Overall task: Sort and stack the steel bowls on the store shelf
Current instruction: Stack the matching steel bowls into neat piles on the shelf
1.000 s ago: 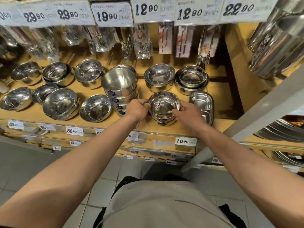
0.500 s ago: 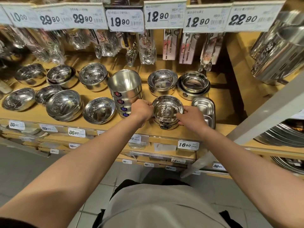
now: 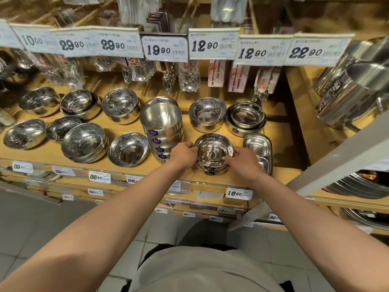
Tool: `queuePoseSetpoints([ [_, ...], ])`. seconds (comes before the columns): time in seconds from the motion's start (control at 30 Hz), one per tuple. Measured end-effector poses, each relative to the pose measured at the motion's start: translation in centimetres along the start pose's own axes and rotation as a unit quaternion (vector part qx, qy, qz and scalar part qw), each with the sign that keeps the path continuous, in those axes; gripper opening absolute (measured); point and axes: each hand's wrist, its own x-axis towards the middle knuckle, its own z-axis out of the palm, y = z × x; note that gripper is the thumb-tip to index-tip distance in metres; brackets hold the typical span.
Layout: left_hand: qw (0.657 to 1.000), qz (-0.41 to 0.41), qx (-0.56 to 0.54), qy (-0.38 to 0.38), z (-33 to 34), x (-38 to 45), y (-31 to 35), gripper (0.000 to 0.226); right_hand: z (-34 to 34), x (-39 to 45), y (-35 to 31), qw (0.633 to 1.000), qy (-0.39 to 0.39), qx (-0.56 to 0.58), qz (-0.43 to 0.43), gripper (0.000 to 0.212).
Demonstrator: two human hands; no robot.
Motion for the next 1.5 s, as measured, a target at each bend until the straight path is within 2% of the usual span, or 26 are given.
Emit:
queuePoseSetpoints([
  [0.17, 1.000, -0.007, 0.003, -0.010, -1.0, -2.2, 0.1, 0.044, -0.8, -0.3, -0.5, 0.999, -0.001, 0.032, 0.020, 0.043],
  [0.23, 1.000, 0.001, 0.001, -0.002, -1.7, -3.3, -0.2, 0.030, -1.4, 0.0, -0.2, 0.999, 0.008, 0.045, 0.018, 0.046],
  [0.3, 1.000, 0.005, -0.021, -0.005, -2.4, -4.1, -0.5, 0.011, -1.9, 0.2, 0.1, 0.996, 0.029, 0.077, 0.023, 0.048],
  [0.4, 0.998, 0.013, -0.066, -0.008, -3.7, -5.0, -0.3, 0.015, -2.3, 0.6, 0.1, 0.988, 0.078, 0.131, 0.041, 0.043],
  [0.53, 0.993, 0.025, -0.112, -0.003, -5.0, -6.1, 1.4, 0.019, -2.2, 1.8, -0.7, 0.977, 0.140, 0.155, 0.051, 0.015],
  [0.6, 0.991, 0.032, -0.126, -0.008, -5.5, -6.6, 2.2, 0.019, -2.0, 2.9, -1.8, 0.972, 0.173, 0.141, 0.075, 0.018],
  [0.67, 0.990, 0.040, -0.133, -0.004, -6.1, -7.1, 3.0, 0.017, -1.5, 4.3, -2.7, 0.968, 0.178, 0.150, 0.092, 0.011],
  [0.77, 0.988, 0.052, -0.148, 0.004, -7.2, -7.9, 4.2, 0.015, -1.3, 6.8, -3.9, 0.950, 0.227, 0.175, 0.122, 0.033],
  [0.83, 0.987, 0.061, -0.149, 0.015, -8.1, -8.3, 5.2, 0.012, -1.6, 8.4, -4.3, 0.938, 0.251, 0.174, 0.165, 0.040],
  [0.97, 0.983, 0.074, -0.167, 0.033, -9.8, -8.6, 7.0, 0.011, -2.3, 10.7, -4.2, 0.930, 0.260, 0.110, 0.235, 0.044],
  [1.13, 0.983, 0.083, -0.159, 0.035, -11.3, -8.4, 7.4, 0.013, -3.0, 11.9, -3.9, 0.929, 0.255, 0.043, 0.263, 0.053],
  [1.27, 0.987, 0.067, -0.142, 0.023, -11.5, -7.7, 6.7, 0.014, -3.6, 12.6, -3.7, 0.922, 0.244, 0.077, 0.289, 0.047],
  [1.37, 0.990, 0.064, -0.127, 0.004, -11.6, -7.1, 6.4, 0.015, -4.3, 13.4, -3.8, 0.900, 0.256, 0.161, 0.313, 0.037],
  [1.5, 0.993, 0.073, -0.093, -0.029, -11.7, -6.3, 6.7, 0.014, -4.9, 13.3, -3.7, 0.892, 0.254, 0.219, 0.304, 0.043],
])
